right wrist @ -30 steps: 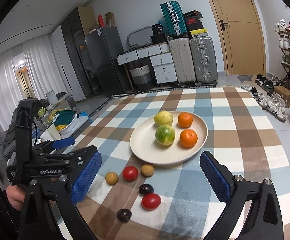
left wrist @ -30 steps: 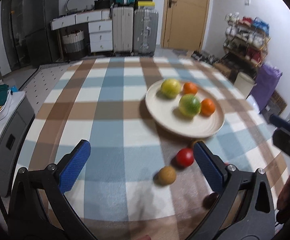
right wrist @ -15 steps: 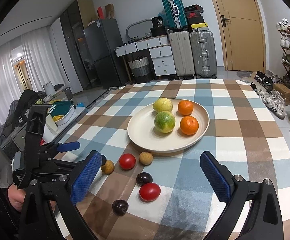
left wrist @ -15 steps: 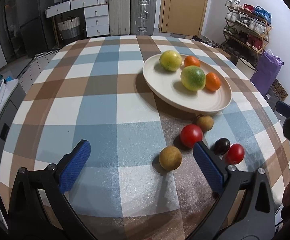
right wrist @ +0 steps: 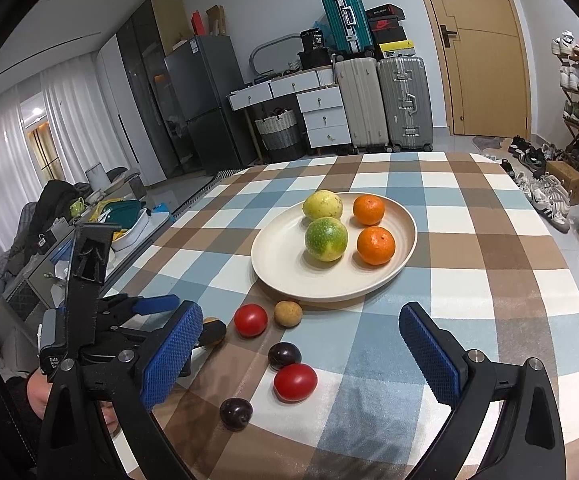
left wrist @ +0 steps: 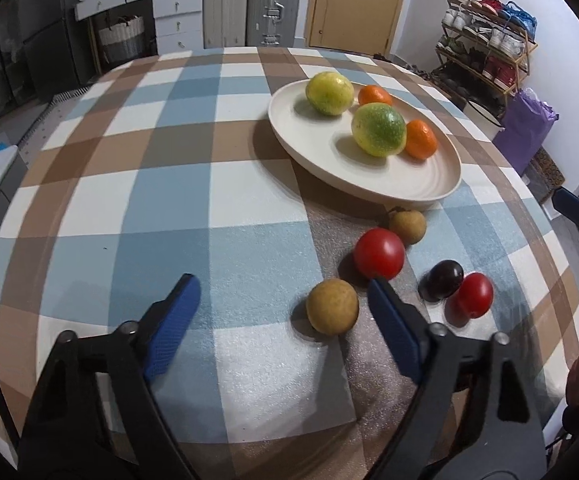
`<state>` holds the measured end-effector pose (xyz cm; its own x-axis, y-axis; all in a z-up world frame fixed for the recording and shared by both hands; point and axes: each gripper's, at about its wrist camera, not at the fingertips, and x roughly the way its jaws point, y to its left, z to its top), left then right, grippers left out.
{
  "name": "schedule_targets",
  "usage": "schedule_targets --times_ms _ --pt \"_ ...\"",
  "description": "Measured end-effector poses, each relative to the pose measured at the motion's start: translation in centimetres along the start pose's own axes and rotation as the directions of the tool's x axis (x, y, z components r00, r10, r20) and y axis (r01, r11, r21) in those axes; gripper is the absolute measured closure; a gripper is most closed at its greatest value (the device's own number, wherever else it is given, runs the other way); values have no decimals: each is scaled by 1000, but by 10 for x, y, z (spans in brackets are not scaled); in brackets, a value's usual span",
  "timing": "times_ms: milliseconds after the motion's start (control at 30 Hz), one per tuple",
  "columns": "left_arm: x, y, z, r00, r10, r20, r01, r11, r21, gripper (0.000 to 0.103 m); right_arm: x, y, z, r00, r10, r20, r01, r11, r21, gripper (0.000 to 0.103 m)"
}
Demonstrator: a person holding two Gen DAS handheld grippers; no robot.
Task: Organize fruits
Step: 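Grasp the brown kiwi on the cloth with the left gripper, then lift the kiwi with the left gripper while the right gripper grasps a red tomato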
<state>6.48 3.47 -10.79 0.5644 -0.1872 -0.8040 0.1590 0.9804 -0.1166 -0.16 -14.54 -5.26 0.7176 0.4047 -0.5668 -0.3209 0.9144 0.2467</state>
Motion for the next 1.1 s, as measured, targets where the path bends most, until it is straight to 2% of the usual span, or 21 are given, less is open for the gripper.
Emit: schedule_targets --times_ms 33,100,133,167,200,233,333,567,700,1100 --pt "1 0 0 1000 -7 -4 7 1000 0 27 0 0 0 1000 -1 1 1 1000 0 2" --pt "4 0 0 999 -32 -22 32 999 -4 42 0 -2 0 1000 -2 3 2 1000 4 2" --pt "4 0 -1 999 -42 -26 42 999 -8 43 0 -2 0 1000 -2 3 2 1000 8 2" --pt "4 0 -1 998 -60 -22 60 998 -7 54 0 -3 0 1000 -1 3 1 1000 12 2" --pt "4 0 -1 996 -85 -28 85 996 -4 73 1 -4 0 1000 1 2 -1 1000 16 2" --pt "4 -1 0 993 -109 -37 109 994 3 80 0 -4 -1 1000 1 1 -1 1000 17 2" --pt "5 2 -1 987 -154 -42 153 988 -15 80 1 -4 -2 1000 1 -2 -1 1000 17 3" --pt "1 2 -3 983 -177 -39 176 984 -22 80 0 -7 -6 1000 4 -12 -4 999 35 2" --pt "0 4 -2 980 -192 -42 191 981 -38 80 4 -9 -10 999 -10 -47 12 999 32 2" --pt "-22 9 -4 982 -187 3 187 981 -56 80 13 -13 -22 996 -40 -76 41 999 18 3"
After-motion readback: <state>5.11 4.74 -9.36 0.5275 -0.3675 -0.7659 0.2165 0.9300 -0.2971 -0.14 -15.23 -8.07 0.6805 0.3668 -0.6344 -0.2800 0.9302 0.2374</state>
